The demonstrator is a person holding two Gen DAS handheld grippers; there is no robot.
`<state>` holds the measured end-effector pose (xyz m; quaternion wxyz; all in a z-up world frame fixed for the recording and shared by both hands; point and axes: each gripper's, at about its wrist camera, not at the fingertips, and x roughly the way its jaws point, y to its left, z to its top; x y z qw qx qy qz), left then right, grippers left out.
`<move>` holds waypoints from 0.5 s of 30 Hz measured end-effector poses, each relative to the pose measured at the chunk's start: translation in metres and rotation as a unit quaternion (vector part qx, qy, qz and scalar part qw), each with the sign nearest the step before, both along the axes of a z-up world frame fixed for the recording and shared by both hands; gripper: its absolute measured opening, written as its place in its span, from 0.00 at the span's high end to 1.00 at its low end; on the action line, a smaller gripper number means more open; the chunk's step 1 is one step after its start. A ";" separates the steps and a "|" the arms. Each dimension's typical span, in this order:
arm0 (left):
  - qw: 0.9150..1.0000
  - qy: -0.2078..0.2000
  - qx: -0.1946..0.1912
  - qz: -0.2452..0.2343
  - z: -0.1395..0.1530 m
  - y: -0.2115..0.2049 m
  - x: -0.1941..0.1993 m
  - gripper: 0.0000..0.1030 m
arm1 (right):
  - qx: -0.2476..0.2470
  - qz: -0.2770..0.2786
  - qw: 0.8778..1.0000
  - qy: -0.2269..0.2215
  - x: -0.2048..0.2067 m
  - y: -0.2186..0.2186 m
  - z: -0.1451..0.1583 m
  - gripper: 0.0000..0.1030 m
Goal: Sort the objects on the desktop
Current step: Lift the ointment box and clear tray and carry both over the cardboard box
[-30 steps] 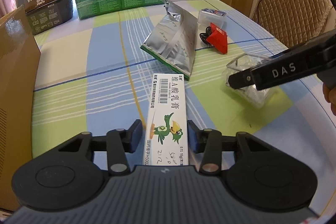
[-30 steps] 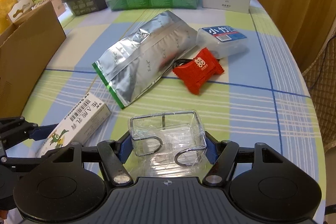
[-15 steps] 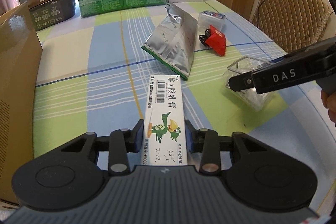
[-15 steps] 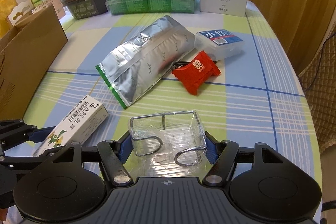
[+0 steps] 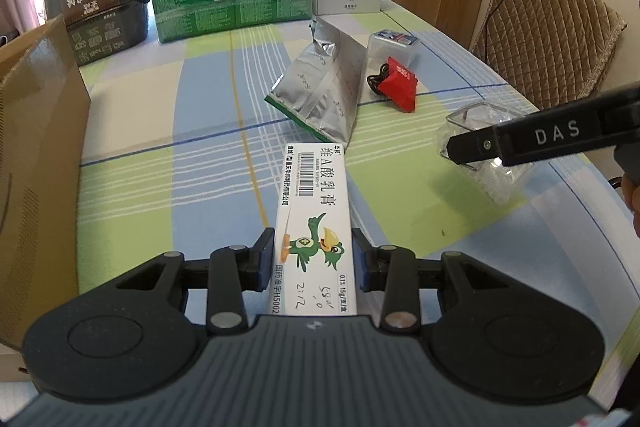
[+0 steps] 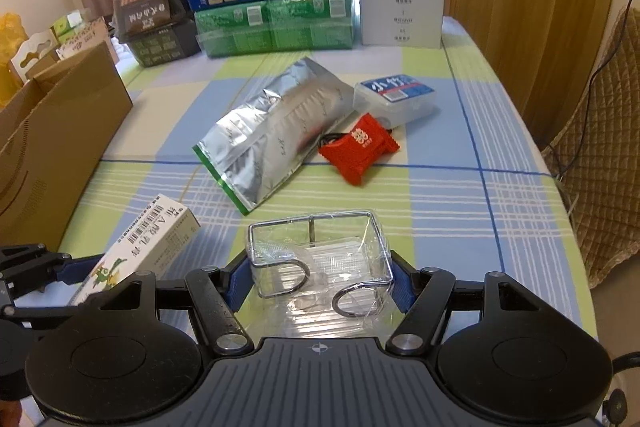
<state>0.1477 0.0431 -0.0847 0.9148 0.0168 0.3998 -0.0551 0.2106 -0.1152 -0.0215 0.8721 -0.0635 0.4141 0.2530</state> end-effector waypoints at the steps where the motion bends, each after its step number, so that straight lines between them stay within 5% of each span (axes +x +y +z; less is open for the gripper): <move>1: 1.000 -0.001 -0.001 0.004 0.003 0.000 -0.002 0.68 | 0.002 0.002 1.000 -0.005 -0.003 0.000 0.003 0.37; 15: 0.998 -0.038 -0.005 0.048 0.077 0.019 -0.043 0.68 | 0.065 0.009 0.997 -0.030 -0.060 0.007 0.070 0.37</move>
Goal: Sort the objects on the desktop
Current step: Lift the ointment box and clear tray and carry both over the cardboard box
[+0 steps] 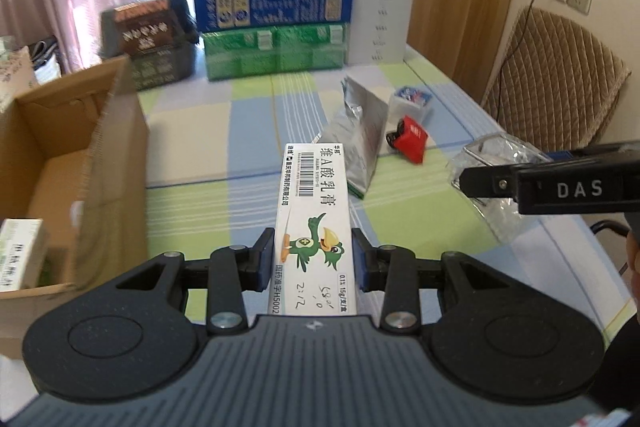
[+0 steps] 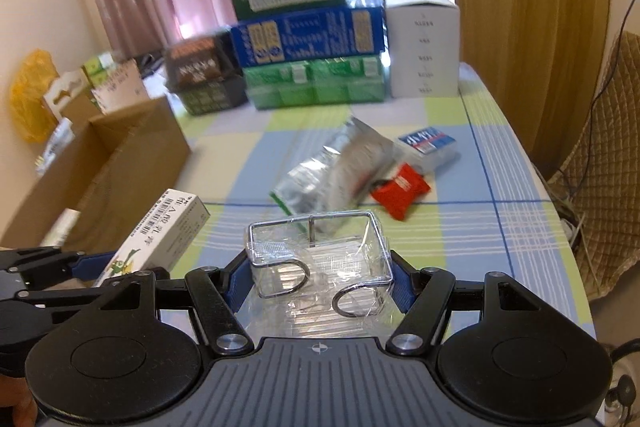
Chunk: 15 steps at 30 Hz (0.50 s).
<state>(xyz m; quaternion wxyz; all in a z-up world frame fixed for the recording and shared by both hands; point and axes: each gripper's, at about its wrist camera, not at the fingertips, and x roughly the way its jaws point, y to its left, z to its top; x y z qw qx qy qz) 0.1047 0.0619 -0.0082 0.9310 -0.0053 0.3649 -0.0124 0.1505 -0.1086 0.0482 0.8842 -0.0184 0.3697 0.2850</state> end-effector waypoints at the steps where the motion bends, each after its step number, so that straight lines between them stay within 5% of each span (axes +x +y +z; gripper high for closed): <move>1: 1.000 -0.003 0.000 0.003 0.005 0.002 -0.005 0.68 | 0.003 0.003 1.000 -0.003 -0.005 0.002 0.005 0.37; 15: 0.997 -0.040 0.012 0.071 0.060 0.056 -0.071 0.68 | 0.024 0.071 0.997 -0.030 -0.056 0.057 0.043 0.37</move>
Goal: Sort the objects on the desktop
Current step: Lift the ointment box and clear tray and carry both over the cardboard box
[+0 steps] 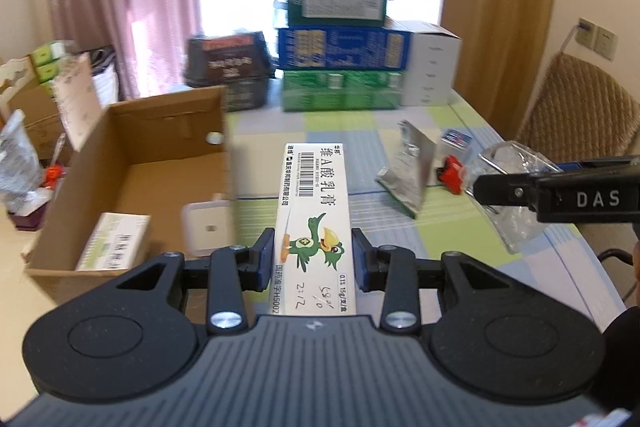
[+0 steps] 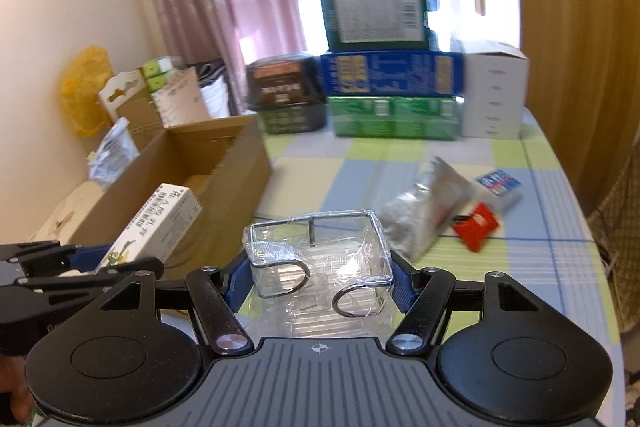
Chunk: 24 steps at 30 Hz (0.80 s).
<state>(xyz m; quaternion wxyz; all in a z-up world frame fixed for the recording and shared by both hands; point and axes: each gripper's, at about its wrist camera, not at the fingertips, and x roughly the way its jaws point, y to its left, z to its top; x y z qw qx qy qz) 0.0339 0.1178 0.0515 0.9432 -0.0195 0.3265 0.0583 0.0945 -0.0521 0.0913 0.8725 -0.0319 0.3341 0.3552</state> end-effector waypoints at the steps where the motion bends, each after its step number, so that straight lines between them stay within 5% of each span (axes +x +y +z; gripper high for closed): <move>1: 1.000 -0.002 0.002 0.006 0.002 0.006 -0.004 0.68 | 0.000 0.007 1.000 -0.001 -0.003 0.006 0.001 0.37; 24: 0.996 -0.014 0.030 0.085 0.028 0.131 -0.032 0.68 | -0.008 0.109 0.994 -0.017 -0.015 0.139 0.007 0.37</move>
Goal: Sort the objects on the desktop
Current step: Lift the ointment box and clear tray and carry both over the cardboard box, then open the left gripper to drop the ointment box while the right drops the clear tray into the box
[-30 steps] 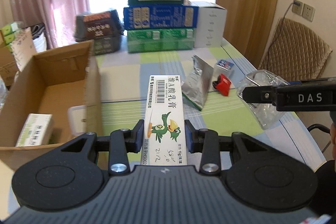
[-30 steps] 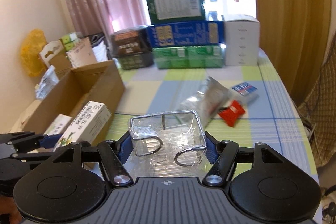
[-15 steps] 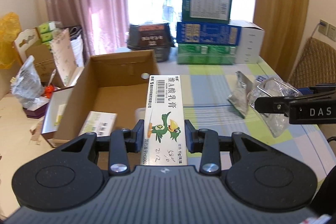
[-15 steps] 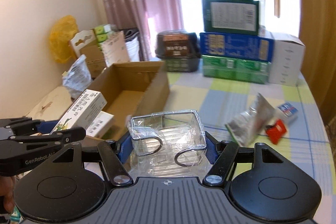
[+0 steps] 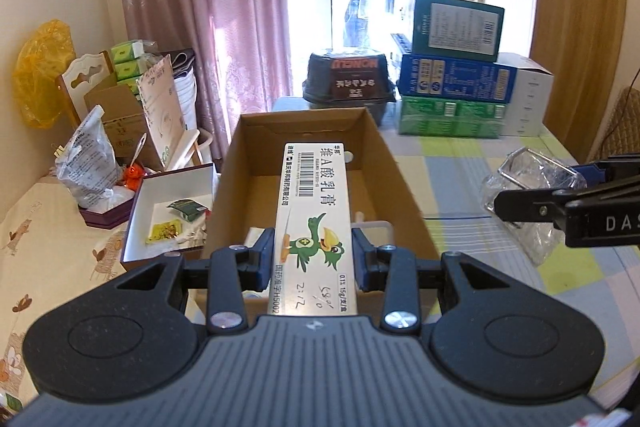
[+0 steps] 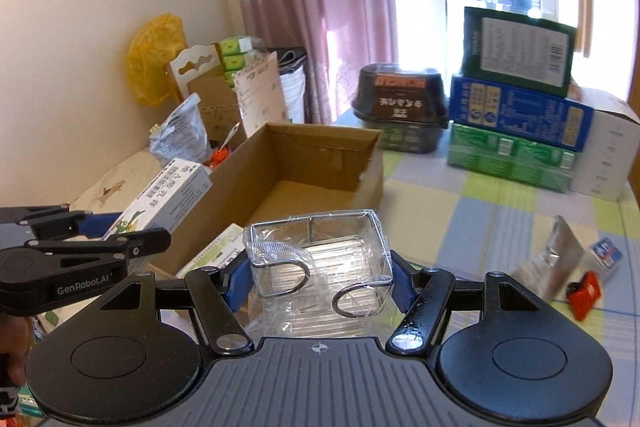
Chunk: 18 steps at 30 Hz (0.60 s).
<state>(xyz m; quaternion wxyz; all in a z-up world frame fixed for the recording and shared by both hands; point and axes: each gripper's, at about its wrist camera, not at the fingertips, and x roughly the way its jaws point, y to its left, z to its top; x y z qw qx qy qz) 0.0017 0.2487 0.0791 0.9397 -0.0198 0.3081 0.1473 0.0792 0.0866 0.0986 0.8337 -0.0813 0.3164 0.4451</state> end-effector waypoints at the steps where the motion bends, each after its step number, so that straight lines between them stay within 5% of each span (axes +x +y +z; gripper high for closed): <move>1: 1.000 0.001 0.000 0.000 -0.001 0.004 0.003 0.68 | -0.001 0.002 1.000 0.001 0.002 0.005 -0.002 0.37; 18: 1.000 0.025 -0.013 -0.003 -0.033 0.054 0.043 0.68 | -0.011 0.017 0.999 0.025 0.027 0.061 -0.031 0.37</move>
